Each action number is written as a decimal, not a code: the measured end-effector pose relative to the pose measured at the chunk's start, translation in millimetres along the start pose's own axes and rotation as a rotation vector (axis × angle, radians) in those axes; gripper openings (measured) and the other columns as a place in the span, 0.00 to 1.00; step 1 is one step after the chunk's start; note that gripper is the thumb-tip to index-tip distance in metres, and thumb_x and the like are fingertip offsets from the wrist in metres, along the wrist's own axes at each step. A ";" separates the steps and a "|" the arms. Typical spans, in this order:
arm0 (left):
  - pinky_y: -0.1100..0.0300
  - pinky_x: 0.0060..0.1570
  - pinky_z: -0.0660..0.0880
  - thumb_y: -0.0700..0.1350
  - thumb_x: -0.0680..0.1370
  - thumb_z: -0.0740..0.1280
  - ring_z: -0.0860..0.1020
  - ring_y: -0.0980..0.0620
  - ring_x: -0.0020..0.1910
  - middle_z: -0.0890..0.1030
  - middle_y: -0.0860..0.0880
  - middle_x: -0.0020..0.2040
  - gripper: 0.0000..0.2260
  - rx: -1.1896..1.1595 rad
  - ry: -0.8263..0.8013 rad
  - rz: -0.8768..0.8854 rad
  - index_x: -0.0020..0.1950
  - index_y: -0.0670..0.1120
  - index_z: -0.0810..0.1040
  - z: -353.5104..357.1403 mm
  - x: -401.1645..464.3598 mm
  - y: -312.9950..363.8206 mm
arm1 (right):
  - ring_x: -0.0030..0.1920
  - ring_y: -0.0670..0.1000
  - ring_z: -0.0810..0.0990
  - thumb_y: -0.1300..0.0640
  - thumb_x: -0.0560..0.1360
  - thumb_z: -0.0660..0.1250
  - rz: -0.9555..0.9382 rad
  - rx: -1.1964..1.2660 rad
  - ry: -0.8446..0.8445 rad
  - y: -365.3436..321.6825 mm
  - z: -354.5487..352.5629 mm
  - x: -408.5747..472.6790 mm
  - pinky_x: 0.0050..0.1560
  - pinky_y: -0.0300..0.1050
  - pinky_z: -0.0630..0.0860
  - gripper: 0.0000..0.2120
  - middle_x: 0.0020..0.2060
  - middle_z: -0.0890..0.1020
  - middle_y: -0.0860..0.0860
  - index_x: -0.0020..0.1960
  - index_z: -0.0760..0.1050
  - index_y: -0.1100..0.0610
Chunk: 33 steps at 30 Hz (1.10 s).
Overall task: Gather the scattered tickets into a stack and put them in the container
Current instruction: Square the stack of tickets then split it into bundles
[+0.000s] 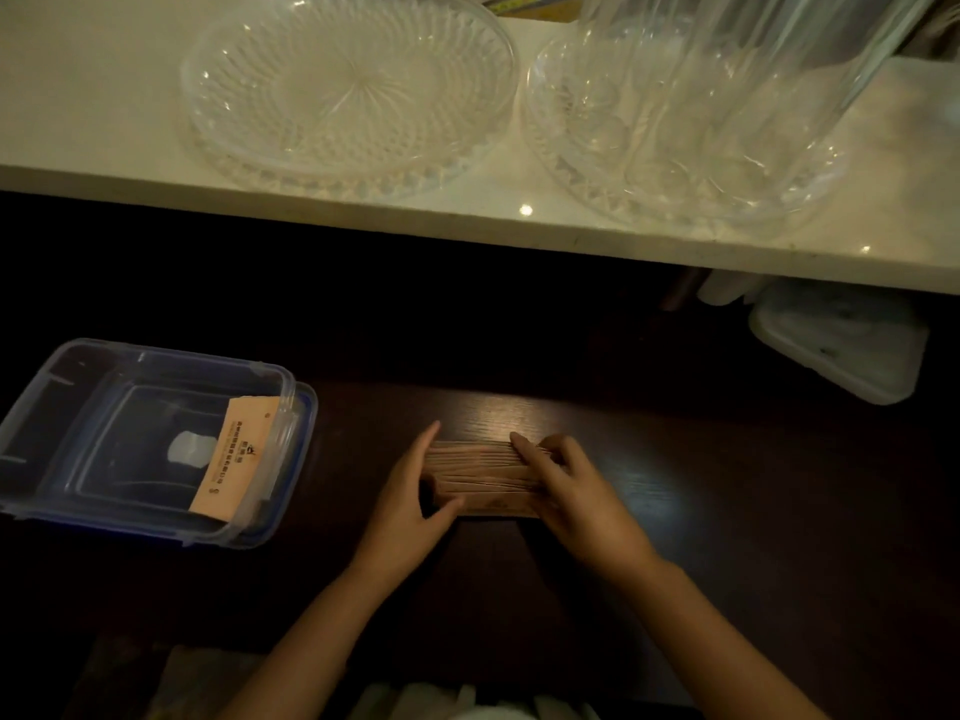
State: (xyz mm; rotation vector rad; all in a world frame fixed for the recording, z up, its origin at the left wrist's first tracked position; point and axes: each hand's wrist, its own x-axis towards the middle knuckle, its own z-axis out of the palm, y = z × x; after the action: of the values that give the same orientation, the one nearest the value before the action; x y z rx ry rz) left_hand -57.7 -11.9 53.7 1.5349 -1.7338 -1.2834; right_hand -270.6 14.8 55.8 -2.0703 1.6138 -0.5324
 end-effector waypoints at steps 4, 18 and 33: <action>0.75 0.59 0.61 0.38 0.72 0.68 0.63 0.62 0.65 0.63 0.56 0.68 0.35 -0.142 -0.012 -0.040 0.68 0.63 0.54 37.4 -17.4 -2.4 | 0.69 0.53 0.64 0.61 0.75 0.63 0.165 0.087 0.073 -0.5 15.9 -24.4 0.67 0.45 0.68 0.30 0.71 0.59 0.56 0.73 0.54 0.49; 0.66 0.44 0.72 0.46 0.76 0.63 0.77 0.54 0.50 0.80 0.48 0.53 0.08 -0.645 0.525 -0.320 0.53 0.48 0.78 73.7 -1.5 23.0 | 0.73 0.49 0.54 0.66 0.76 0.62 0.393 0.358 0.319 -32.8 46.0 -52.2 0.67 0.25 0.51 0.35 0.74 0.57 0.56 0.71 0.44 0.47; 0.72 0.61 0.64 0.33 0.71 0.68 0.70 0.65 0.62 0.72 0.59 0.62 0.31 -0.122 -0.033 -0.071 0.71 0.52 0.63 32.8 -21.5 -14.1 | 0.71 0.48 0.57 0.63 0.75 0.65 0.335 0.246 0.321 -16.3 43.6 -54.7 0.68 0.41 0.57 0.34 0.72 0.62 0.56 0.72 0.48 0.49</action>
State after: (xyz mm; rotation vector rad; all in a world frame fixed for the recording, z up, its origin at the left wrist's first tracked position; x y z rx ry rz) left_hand -73.1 20.0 31.7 1.5257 -1.6023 -1.4297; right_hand -246.2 76.5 28.2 -1.5524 1.9147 -0.9227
